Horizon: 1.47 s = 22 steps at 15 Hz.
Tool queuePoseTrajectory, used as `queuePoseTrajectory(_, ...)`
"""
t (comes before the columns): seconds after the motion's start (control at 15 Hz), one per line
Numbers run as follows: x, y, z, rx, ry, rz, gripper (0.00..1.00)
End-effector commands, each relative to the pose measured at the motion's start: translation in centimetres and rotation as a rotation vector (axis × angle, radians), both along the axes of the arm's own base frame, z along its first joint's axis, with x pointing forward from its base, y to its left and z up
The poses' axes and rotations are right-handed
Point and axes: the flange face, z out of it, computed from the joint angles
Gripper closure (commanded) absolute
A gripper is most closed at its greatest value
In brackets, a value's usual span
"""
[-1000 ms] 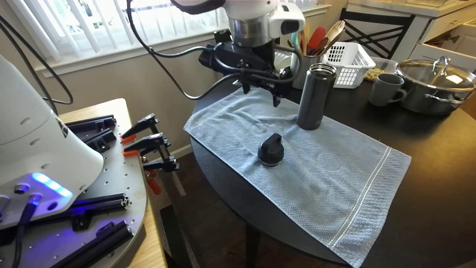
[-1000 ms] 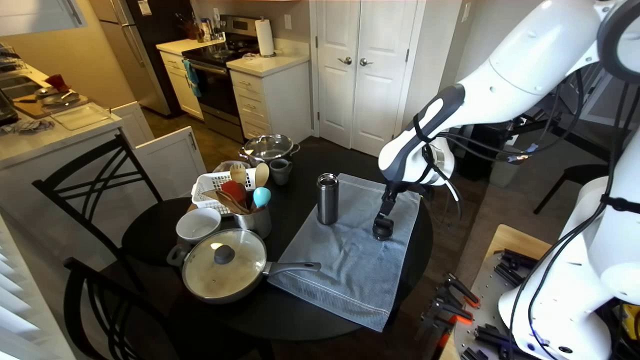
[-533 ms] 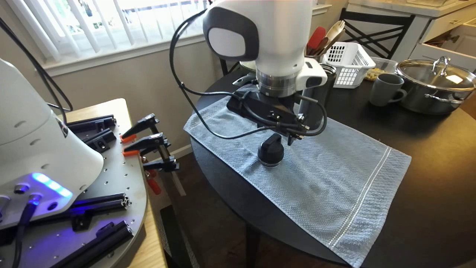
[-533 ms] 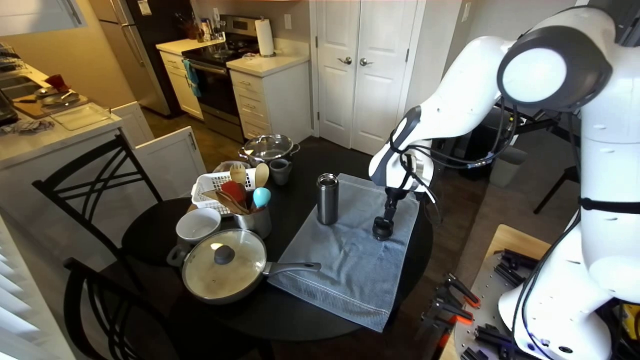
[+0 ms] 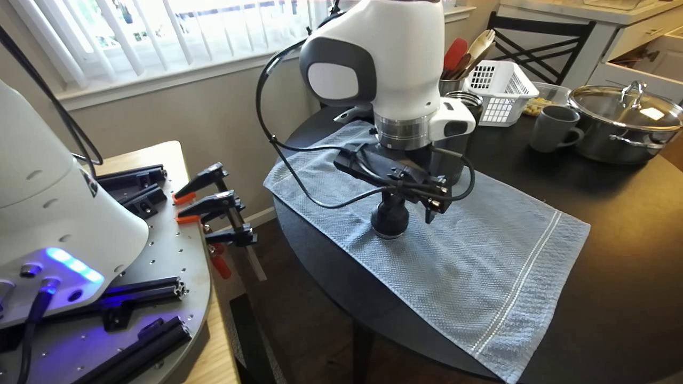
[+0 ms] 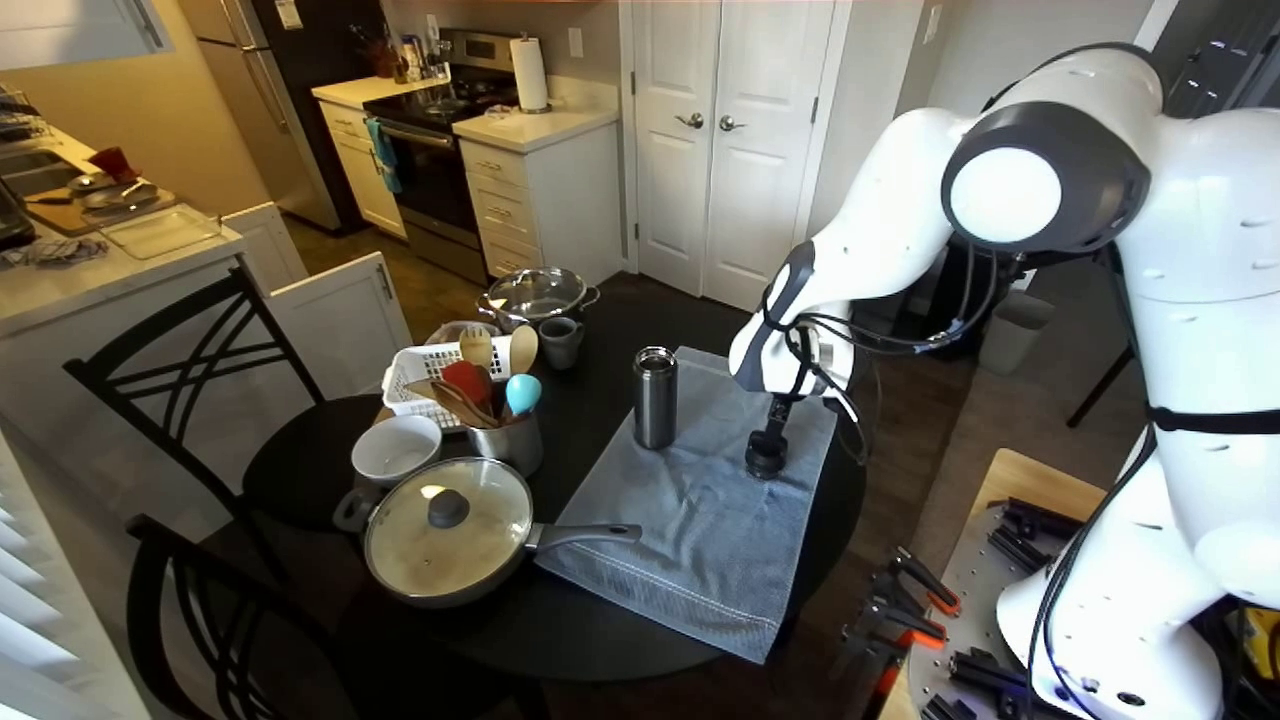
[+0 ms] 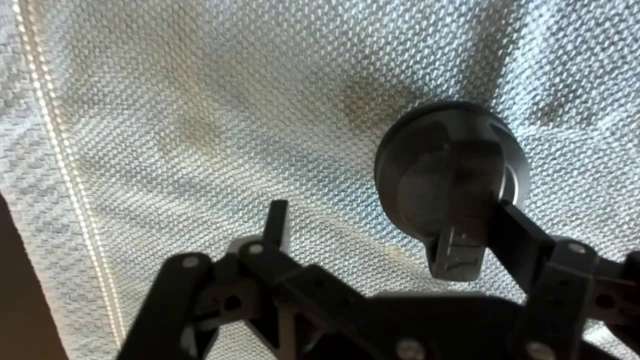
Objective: Pick the lid up and place it on top of the bottle
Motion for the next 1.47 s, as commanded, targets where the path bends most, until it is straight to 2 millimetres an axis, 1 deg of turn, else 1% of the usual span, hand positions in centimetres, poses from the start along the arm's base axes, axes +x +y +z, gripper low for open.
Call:
queuePoseTrajectory(0.0, -0.8, 0.6, 2.2, 0.004, -0.015, -0.044, 0.0)
queuePoseTrajectory(0.13, -0.8, 0.8, 2.0, 0.043, 0.01, -0.062, 0.0)
queuePoseTrajectory(0.47, -1.3, 1.8, 0.5, 0.169, 0.099, -0.096, 0.0)
queuePoseTrajectory(0.6, -1.0, 2.0, 0.4, 0.149, 0.092, -0.094, 0.0)
queuePoseTrajectory(0.8, -0.2, 2.1, 0.8, 0.114, 0.061, -0.062, 0.0)
queuePoseTrajectory(1.0, 0.5, 2.8, 1.0, 0.101, 0.041, -0.026, 0.0)
queuePoseTrajectory(1.27, 0.9, 3.7, -0.1, 0.108, 0.049, -0.008, 0.0)
queuePoseTrajectory(1.4, 0.9, 3.8, -0.4, 0.105, 0.056, -0.006, 0.0)
